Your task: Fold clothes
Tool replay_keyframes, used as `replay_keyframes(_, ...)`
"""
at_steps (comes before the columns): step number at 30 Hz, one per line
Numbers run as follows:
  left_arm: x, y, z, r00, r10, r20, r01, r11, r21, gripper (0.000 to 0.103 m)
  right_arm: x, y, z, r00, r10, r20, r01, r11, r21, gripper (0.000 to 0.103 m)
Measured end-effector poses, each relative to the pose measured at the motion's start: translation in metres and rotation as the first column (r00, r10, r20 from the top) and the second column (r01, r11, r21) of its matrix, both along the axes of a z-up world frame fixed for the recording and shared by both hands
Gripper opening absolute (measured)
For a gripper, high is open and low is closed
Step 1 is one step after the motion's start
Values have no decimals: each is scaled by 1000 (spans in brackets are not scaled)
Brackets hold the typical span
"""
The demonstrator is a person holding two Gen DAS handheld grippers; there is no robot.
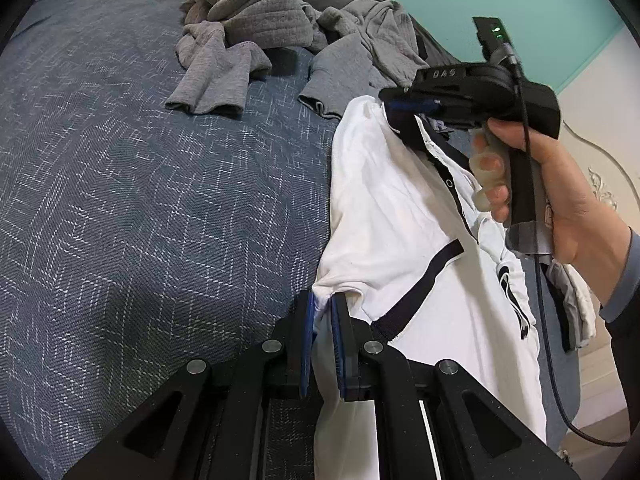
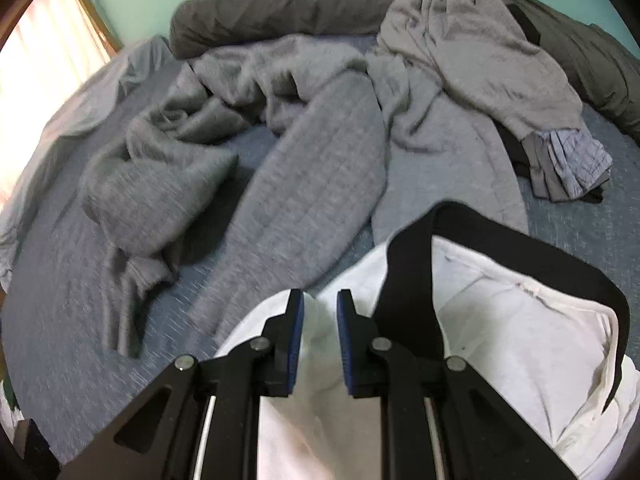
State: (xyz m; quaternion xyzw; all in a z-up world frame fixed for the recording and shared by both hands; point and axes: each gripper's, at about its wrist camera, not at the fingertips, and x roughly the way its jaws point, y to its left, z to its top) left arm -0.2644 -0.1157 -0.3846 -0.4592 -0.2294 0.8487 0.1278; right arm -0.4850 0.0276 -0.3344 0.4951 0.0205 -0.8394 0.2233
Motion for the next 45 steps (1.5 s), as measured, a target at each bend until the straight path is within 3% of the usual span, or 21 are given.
replay_keyframes(3, 1, -1, 0, 1000, -1, 0, 1, 1000, -1, 10, 8, -9, 1, 998, 55, -6, -55, 998, 3, 16)
replay_keyframes(6, 1, -1, 0, 1000, -1, 1, 1, 1000, 3, 10, 12, -19, -6, 996, 88, -2, -88, 993, 74, 16)
replay_keyframes(10, 0, -1, 0, 1000, -2, 2, 2, 1000, 5, 10, 6, -7, -7, 1000, 4, -15, -3, 994, 113, 16)
replay_keyframes(16, -1, -3, 2, 1000, 19, -5, -19, 1000, 14, 11, 12, 24, 17, 996, -69, -56, 72, 996, 45, 16)
replay_keyframes(18, 1, -6, 6, 1000, 26, -11, -26, 1000, 14, 15, 20, 34, 28, 995, -76, -61, 78, 997, 17, 16)
replay_keyframes(19, 3, -6, 8, 1000, 25, -11, -25, 1000, 13, 21, 29, 41, 34, 995, -80, -59, 80, 997, -2, 16)
replay_keyframes(21, 7, -8, 11, 1000, 28, -13, -28, 1000, 14, 28, 52, 60, 44, 995, -89, -49, 87, 996, -31, 16)
replay_keyframes(25, 19, -3, 20, 1000, 13, -11, -13, 1000, -7, 30, 106, 104, 63, 992, -119, -30, 116, 990, -85, 19)
replay_keyframes(27, 26, 2, 26, 1000, 0, -19, -1, 1000, -12, 30, 143, 132, 69, 990, -141, -7, 139, 985, -104, 36)
replay_keyframes(28, 31, 4, 30, 1000, -3, -23, 3, 1000, -17, 30, 160, 144, 71, 989, -151, -1, 150, 984, -99, 39)
replay_keyframes(38, 112, 18, 61, 999, -42, 28, 43, 999, -24, 34, 324, 264, 79, 961, -256, 105, 263, 963, -54, 44)
replay_keyframes(40, 134, 18, 65, 997, -62, 48, 64, 997, -33, 37, 353, 281, 78, 956, -266, 128, 275, 959, -63, 50)
replay_keyframes(45, 177, 13, 68, 989, -95, 117, 102, 993, -62, 38, 413, 309, 71, 948, -276, 162, 287, 957, -52, 51)
